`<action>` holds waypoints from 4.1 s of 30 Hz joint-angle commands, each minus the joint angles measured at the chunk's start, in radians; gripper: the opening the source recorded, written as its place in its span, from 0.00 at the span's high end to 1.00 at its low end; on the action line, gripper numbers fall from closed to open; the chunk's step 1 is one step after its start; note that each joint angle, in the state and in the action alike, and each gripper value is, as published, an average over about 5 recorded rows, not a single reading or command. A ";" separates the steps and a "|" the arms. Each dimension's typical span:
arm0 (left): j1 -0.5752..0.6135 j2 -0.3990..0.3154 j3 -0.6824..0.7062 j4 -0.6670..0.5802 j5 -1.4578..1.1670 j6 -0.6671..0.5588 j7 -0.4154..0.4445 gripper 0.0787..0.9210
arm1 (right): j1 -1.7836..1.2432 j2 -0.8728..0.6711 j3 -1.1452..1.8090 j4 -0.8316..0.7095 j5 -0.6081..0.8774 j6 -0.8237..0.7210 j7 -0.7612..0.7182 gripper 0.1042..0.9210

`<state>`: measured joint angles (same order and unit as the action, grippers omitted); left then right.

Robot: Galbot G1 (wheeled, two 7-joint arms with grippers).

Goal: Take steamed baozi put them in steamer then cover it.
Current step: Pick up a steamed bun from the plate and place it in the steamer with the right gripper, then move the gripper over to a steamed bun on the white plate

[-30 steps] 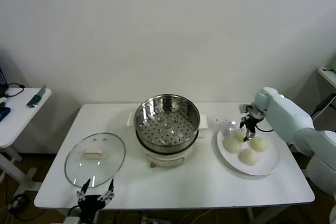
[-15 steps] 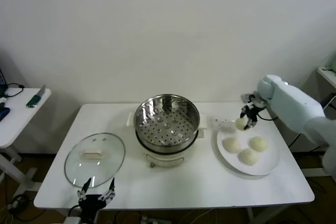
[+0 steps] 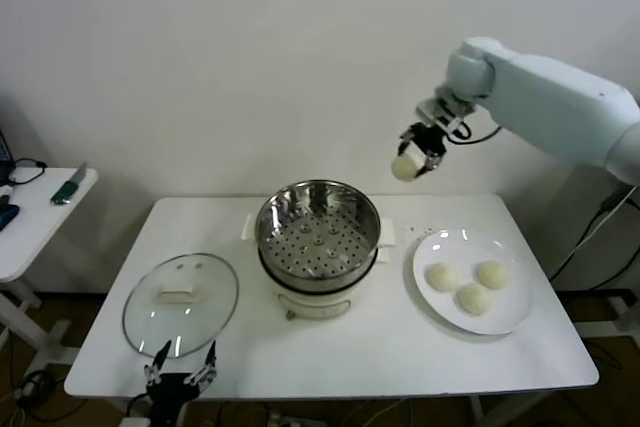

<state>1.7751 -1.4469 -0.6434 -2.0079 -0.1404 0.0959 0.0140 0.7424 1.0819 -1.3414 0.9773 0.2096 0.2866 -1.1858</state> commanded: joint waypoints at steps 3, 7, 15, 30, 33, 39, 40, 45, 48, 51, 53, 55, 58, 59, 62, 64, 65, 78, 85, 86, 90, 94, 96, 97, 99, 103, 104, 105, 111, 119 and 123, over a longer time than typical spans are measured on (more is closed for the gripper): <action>0.006 -0.001 -0.003 -0.006 0.000 -0.004 0.000 0.12 | 0.128 0.227 -0.109 0.132 0.021 0.298 0.043 0.36; 0.013 -0.002 -0.007 -0.012 -0.001 -0.005 -0.001 0.12 | 0.002 0.265 -0.073 0.085 -0.117 0.372 0.081 0.36; 0.024 -0.003 -0.008 -0.017 -0.001 -0.009 -0.002 0.12 | -0.248 0.297 0.051 -0.080 -0.396 0.418 0.138 0.36; 0.019 -0.003 -0.001 0.000 -0.001 -0.019 -0.004 0.12 | -0.331 0.404 0.168 -0.355 -0.523 0.481 0.223 0.36; 0.019 -0.002 -0.001 0.001 -0.001 -0.020 -0.004 0.12 | -0.337 0.418 0.177 -0.381 -0.532 0.485 0.218 0.36; 0.017 0.000 -0.002 0.000 -0.003 -0.020 -0.004 0.12 | -0.345 0.431 0.178 -0.407 -0.534 0.487 0.218 0.36; 0.017 0.001 -0.002 -0.001 -0.003 -0.019 -0.004 0.12 | -0.346 0.433 0.179 -0.410 -0.533 0.487 0.219 0.36; 0.016 0.001 0.000 -0.003 -0.002 -0.018 -0.004 0.12 | -0.346 0.438 0.180 -0.415 -0.526 0.492 0.233 0.25; 0.016 0.000 0.002 -0.005 0.001 -0.017 -0.004 0.12 | -0.339 0.432 0.168 -0.401 -0.488 0.490 0.230 0.16; 0.016 0.000 0.005 -0.008 0.005 -0.015 -0.004 0.12 | -0.322 0.414 0.150 -0.360 -0.426 0.481 0.222 0.13; 0.016 -0.001 0.006 -0.010 0.007 -0.013 -0.003 0.12 | -0.297 0.392 0.136 -0.320 -0.369 0.474 0.203 0.12; 0.016 -0.003 0.006 -0.012 0.011 -0.011 -0.003 0.12 | -0.257 0.364 0.113 -0.285 -0.291 0.467 0.175 0.12; 0.016 -0.006 0.007 -0.016 0.018 -0.008 -0.002 0.12 | -0.173 0.321 0.046 -0.264 -0.135 0.442 0.124 0.12; 0.016 -0.007 0.006 -0.016 0.020 -0.007 -0.002 0.12 | -0.138 0.306 0.016 -0.265 -0.074 0.428 0.105 0.12; 0.016 -0.008 0.004 -0.019 0.023 -0.005 -0.002 0.12 | -0.039 0.260 -0.102 -0.271 0.139 0.360 0.064 0.12; 0.017 -0.009 0.002 -0.021 0.023 -0.004 -0.002 0.12 | 0.017 0.218 -0.182 -0.255 0.284 0.275 0.038 0.12; 0.017 -0.009 0.001 -0.022 0.023 -0.004 -0.002 0.12 | 0.038 0.190 -0.209 -0.242 0.333 0.224 0.024 0.12; 0.005 -0.004 -0.004 -0.015 0.017 -0.006 -0.002 0.12 | 0.057 -0.208 -0.365 0.068 0.386 -0.318 0.168 0.12; -0.012 -0.003 -0.006 -0.005 0.016 -0.003 0.000 0.12 | -0.020 -0.311 -0.364 0.233 0.405 -0.505 0.277 0.12; -0.013 -0.003 -0.007 -0.005 0.016 -0.003 0.000 0.12 | -0.036 -0.318 -0.358 0.242 0.401 -0.516 0.285 0.12; -0.012 -0.004 -0.011 -0.004 0.014 -0.004 -0.001 0.12 | -0.100 -0.326 -0.332 0.248 0.366 -0.527 0.289 0.12; -0.010 -0.007 -0.013 0.002 0.013 -0.005 -0.001 0.12 | -0.190 -0.321 -0.273 0.220 0.296 -0.521 0.283 0.12; -0.008 -0.008 -0.014 0.004 0.013 -0.006 -0.001 0.12 | -0.235 -0.314 -0.240 0.199 0.263 -0.518 0.282 0.12; -0.008 -0.008 -0.014 0.005 0.013 -0.007 -0.002 0.12 | -0.255 -0.310 -0.226 0.189 0.249 -0.518 0.282 0.12; -0.006 -0.008 -0.015 0.007 0.013 -0.008 -0.002 0.12 | -0.290 -0.299 -0.201 0.169 0.232 -0.517 0.283 0.12; -0.002 -0.009 -0.019 0.008 0.013 -0.009 -0.002 0.12 | -0.337 -0.277 -0.163 0.134 0.203 -0.514 0.275 0.12; -0.001 -0.010 -0.019 0.007 0.013 -0.009 -0.002 0.12 | -0.345 -0.272 -0.158 0.126 0.194 -0.512 0.271 0.12; 0.000 -0.011 -0.020 0.007 0.013 -0.009 -0.002 0.12 | -0.352 -0.267 -0.154 0.120 0.185 -0.509 0.267 0.12; 0.005 -0.015 -0.019 0.011 0.013 -0.013 -0.004 0.12 | -0.386 -0.238 -0.136 0.069 0.132 -0.497 0.266 0.12; 0.011 -0.012 -0.019 0.010 0.015 -0.016 -0.004 0.12 | -0.426 -0.205 -0.119 0.014 0.115 -0.494 0.267 0.12; 0.013 -0.011 -0.019 0.010 0.016 -0.016 -0.005 0.12 | -0.451 -0.193 -0.096 -0.007 0.109 -0.492 0.273 0.12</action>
<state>1.7872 -1.4605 -0.6620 -1.9976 -0.1256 0.0799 0.0097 0.3487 0.8727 -1.4704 1.0156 0.3509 -0.1976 -0.9179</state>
